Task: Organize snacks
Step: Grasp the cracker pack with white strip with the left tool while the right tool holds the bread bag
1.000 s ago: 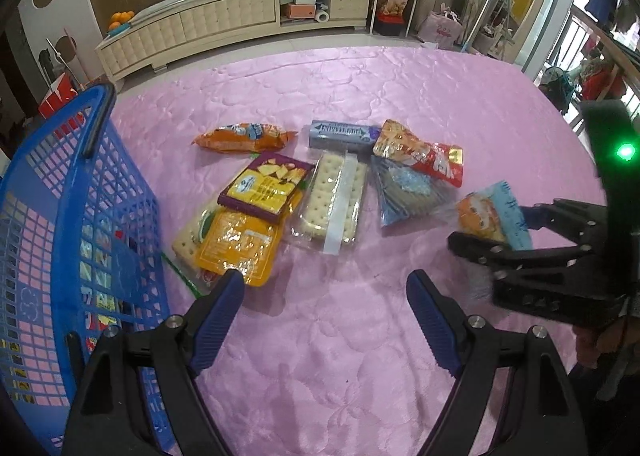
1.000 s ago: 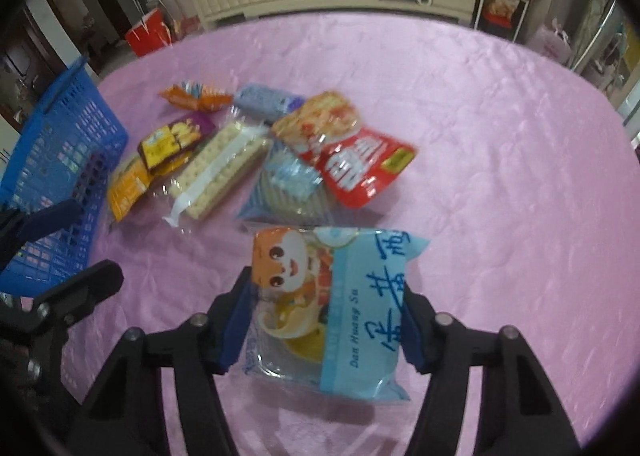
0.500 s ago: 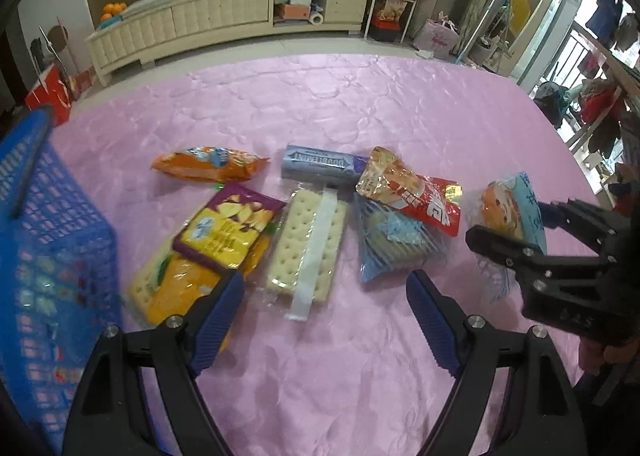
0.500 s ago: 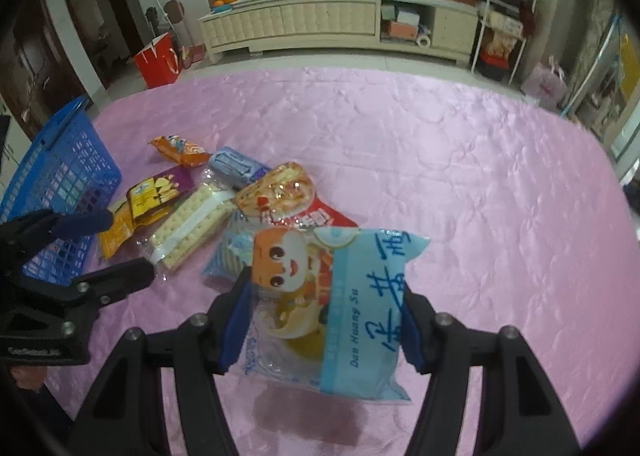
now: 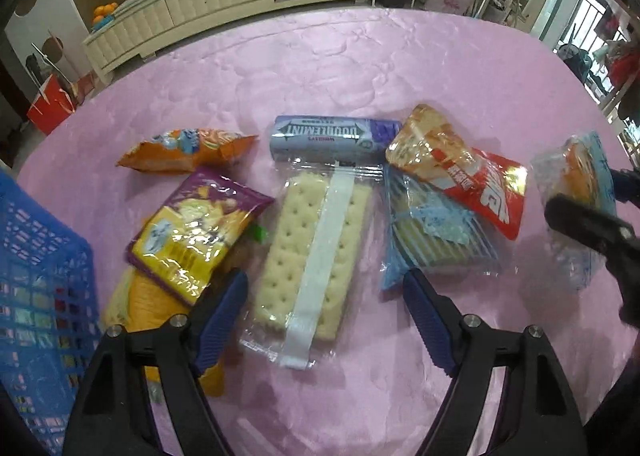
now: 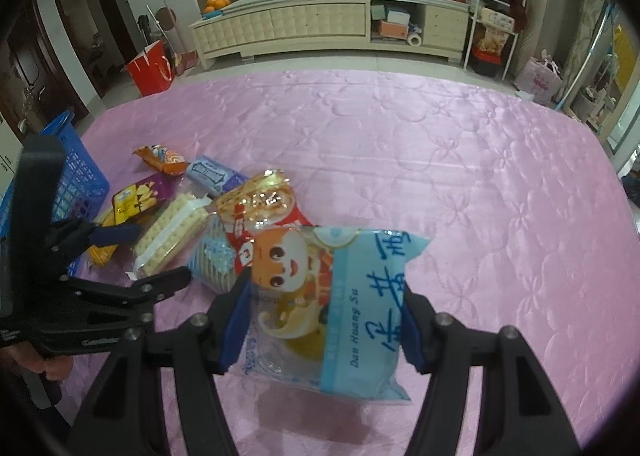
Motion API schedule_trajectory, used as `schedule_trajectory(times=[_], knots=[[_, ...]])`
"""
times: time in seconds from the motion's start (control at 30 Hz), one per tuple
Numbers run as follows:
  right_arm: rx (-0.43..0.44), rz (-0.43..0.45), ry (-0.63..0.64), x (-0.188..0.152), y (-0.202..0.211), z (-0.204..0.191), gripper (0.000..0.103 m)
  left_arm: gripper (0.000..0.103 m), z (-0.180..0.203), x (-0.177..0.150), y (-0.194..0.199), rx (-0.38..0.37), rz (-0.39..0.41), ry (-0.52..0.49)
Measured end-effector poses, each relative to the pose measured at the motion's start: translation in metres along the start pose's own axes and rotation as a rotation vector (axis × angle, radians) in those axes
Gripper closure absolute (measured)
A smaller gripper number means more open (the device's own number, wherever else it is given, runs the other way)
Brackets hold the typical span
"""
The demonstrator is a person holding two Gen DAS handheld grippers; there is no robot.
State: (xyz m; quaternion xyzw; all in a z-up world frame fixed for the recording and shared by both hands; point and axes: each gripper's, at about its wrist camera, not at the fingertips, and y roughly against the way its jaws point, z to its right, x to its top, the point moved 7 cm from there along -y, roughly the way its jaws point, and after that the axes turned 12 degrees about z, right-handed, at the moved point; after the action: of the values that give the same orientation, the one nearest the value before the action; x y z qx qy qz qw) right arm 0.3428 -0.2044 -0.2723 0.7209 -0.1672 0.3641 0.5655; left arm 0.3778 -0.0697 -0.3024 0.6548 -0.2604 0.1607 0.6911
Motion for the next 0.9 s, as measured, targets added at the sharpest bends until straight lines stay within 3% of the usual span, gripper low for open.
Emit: schedule_trajectory(times=[0.1,0.3,0.57,0.7,0.9], knots=[[0.004,-0.008,0.003,-0.001,-0.003,-0.002,0.035,0.026,-0.003,0.003,-0.008,-0.002,-0.008,0.011],[0.013,-0.017,0.008,-0.002,-0.006,-0.006,0.035,0.059,-0.013,0.007,-0.005,0.0,-0.008,0.029],[0.022,-0.027,0.023,-0.007,-0.007,-0.011,0.035,0.06,-0.014,-0.007,0.018,-0.028,-0.02,0.068],[0.025,-0.054,-0.017,-0.016,-0.004,-0.016,0.035,0.06,-0.001,-0.017,0.046,-0.052,0.028,0.071],[-0.028,-0.012,0.1,-0.015,0.03,-0.05,0.035,0.06,-0.002,-0.028,0.106,-0.076,0.116,0.072]])
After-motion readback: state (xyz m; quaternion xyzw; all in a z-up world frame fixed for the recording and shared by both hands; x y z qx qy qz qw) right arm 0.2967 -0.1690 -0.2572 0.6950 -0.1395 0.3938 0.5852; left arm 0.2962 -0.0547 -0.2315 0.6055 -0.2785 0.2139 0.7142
